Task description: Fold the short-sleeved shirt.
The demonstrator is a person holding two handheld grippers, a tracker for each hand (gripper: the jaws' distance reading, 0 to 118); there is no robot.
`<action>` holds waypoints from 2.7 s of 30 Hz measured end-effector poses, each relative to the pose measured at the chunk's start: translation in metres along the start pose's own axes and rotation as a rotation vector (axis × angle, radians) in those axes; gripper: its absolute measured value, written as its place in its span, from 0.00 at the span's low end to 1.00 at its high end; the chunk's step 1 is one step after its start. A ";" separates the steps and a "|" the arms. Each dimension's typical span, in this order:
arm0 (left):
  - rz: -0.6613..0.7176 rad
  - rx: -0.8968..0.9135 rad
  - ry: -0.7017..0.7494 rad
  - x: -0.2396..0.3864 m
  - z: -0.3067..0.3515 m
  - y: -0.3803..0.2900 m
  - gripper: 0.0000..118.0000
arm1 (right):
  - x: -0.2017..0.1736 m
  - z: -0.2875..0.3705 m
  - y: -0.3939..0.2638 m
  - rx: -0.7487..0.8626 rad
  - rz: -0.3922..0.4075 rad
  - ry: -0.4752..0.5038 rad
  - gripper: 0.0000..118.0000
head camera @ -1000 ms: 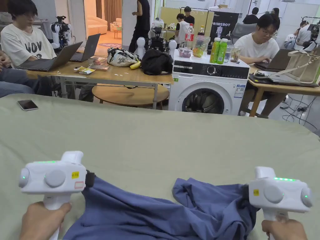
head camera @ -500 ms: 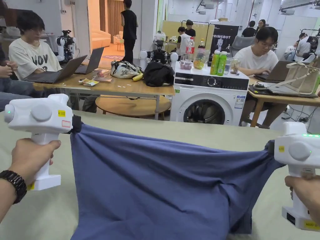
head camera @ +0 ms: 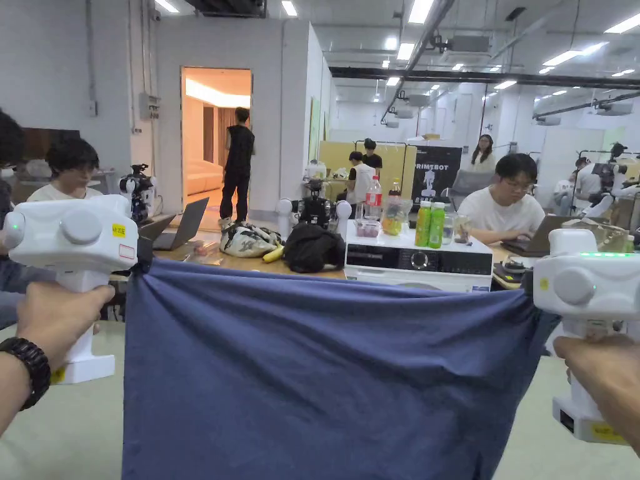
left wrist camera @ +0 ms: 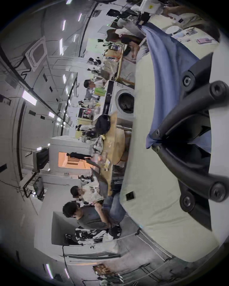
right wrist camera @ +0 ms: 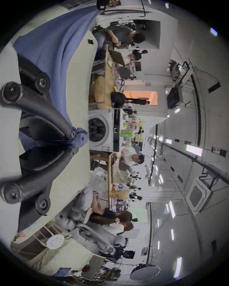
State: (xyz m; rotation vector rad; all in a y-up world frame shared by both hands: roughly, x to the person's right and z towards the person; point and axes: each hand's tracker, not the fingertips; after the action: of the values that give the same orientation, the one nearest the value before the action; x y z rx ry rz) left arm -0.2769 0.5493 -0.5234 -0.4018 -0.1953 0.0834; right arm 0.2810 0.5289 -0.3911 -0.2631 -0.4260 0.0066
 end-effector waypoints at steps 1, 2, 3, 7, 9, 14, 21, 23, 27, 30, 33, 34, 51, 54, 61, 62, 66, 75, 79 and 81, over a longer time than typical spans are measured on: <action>-0.021 0.029 0.010 0.002 0.002 0.011 0.00 | -0.002 0.000 0.011 0.023 0.004 -0.002 0.01; -0.034 0.026 0.011 0.005 0.004 0.024 0.00 | -0.004 0.000 0.023 0.040 0.009 -0.007 0.01; -0.037 0.041 0.014 0.006 0.007 0.034 0.00 | -0.004 -0.003 0.033 0.049 0.005 -0.006 0.01; -0.020 0.103 0.020 0.007 0.018 0.072 0.00 | -0.006 -0.004 0.072 0.098 -0.012 -0.001 0.01; -0.044 0.121 0.031 0.009 0.022 0.087 0.00 | -0.007 -0.002 0.086 0.124 -0.011 0.003 0.01; -0.087 0.164 0.049 0.010 0.026 0.108 0.00 | -0.008 0.003 0.109 0.181 0.023 -0.003 0.01; -0.094 0.136 0.037 0.010 0.017 0.072 0.00 | -0.003 0.006 0.077 0.164 0.009 -0.009 0.01; -0.097 0.104 0.037 0.008 0.010 0.049 0.00 | -0.002 0.005 0.052 0.140 0.017 -0.006 0.01; -0.070 0.039 0.010 0.002 0.007 -0.008 0.00 | 0.004 0.014 -0.002 0.070 0.022 -0.012 0.01; -0.068 -0.010 -0.004 0.000 0.017 -0.052 0.00 | 0.010 0.031 -0.044 0.015 0.041 -0.023 0.01; -0.072 -0.030 -0.009 -0.002 0.040 -0.094 0.00 | 0.017 0.053 -0.079 -0.025 0.051 -0.028 0.01; -0.061 -0.032 -0.015 -0.003 0.048 -0.108 0.00 | 0.020 0.062 -0.091 -0.028 0.048 -0.029 0.01; 0.051 -0.322 -0.106 -0.037 0.129 -0.326 0.00 | 0.048 0.162 -0.270 -0.336 0.150 0.021 0.01; 0.021 -0.409 -0.090 -0.035 0.125 -0.357 0.00 | 0.048 0.158 -0.301 -0.432 0.165 0.028 0.01; 0.016 -0.659 -0.063 -0.053 0.071 -0.410 0.00 | 0.050 0.131 -0.365 -0.654 0.197 0.022 0.01; 0.025 -0.689 -0.063 -0.055 0.065 -0.414 0.00 | 0.050 0.130 -0.371 -0.685 0.201 0.036 0.01; 0.039 -0.681 -0.065 -0.057 0.062 -0.418 0.00 | 0.052 0.126 -0.380 -0.684 0.192 0.051 0.07; -0.006 -0.355 -0.071 -0.030 0.086 -0.377 0.35 | 0.030 0.143 -0.327 -0.374 0.071 0.033 0.54; -0.013 -0.134 -0.098 -0.006 0.104 -0.370 0.35 | 0.004 0.150 -0.323 -0.206 0.039 0.055 0.53; -0.016 -0.027 -0.063 0.006 0.114 -0.372 0.34 | -0.006 0.156 -0.325 -0.129 0.011 0.088 0.34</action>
State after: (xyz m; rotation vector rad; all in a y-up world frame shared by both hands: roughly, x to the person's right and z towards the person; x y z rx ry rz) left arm -0.2790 0.2516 -0.2725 -0.4252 -0.2620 0.0775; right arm 0.1953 0.2537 -0.1742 -0.3914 -0.3382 -0.0216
